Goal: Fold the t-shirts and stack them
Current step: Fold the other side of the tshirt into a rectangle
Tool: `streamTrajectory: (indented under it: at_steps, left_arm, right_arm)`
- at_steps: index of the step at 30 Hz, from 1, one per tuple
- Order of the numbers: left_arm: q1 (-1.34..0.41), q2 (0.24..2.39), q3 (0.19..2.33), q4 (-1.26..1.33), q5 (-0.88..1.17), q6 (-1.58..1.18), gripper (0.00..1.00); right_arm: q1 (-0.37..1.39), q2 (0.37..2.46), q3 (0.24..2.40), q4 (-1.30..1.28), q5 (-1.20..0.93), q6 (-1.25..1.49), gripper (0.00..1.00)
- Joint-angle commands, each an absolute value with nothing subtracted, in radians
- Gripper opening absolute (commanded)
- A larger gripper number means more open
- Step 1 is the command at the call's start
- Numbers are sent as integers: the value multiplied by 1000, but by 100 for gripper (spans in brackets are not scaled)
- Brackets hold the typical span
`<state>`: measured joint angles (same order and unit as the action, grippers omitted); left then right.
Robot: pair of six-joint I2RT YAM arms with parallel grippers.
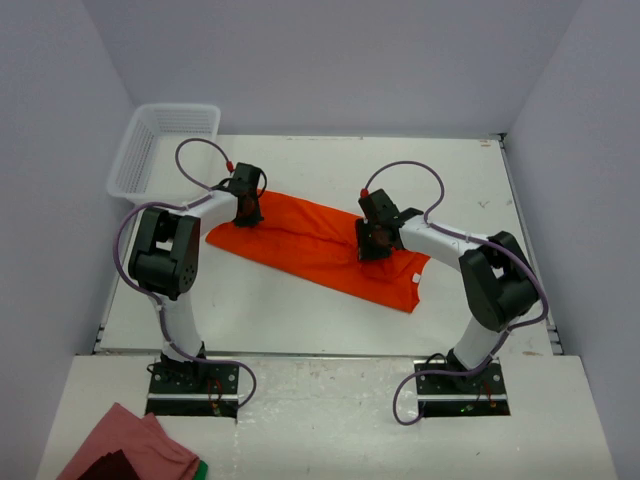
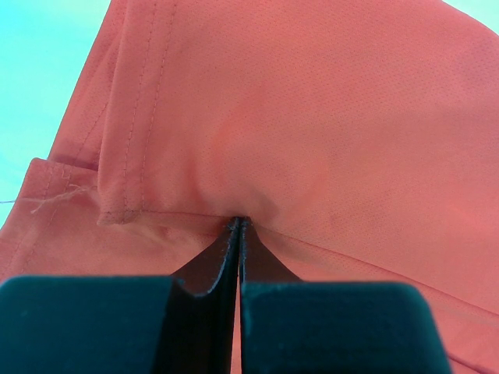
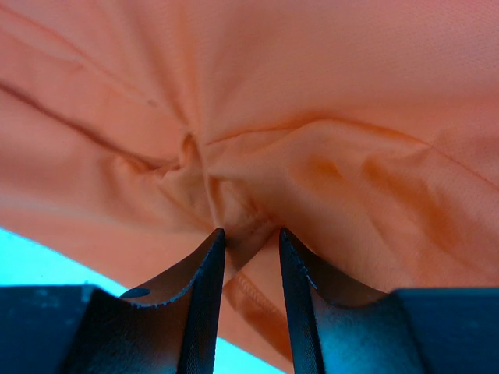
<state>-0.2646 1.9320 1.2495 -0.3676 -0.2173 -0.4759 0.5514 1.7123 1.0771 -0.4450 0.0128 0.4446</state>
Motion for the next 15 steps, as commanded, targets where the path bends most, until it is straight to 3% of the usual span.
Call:
streamTrajectory:
  at_steps: [1,15]
  left_arm:
    - [-267,1947,1253,-357,-236,-460,0]
    - [-267,1953,1247,-350,-233,-462,0]
  right_arm:
    - [534,1747,1115,-403,29,472,35]
    - [523,1813,1178,-365,-41,410,33]
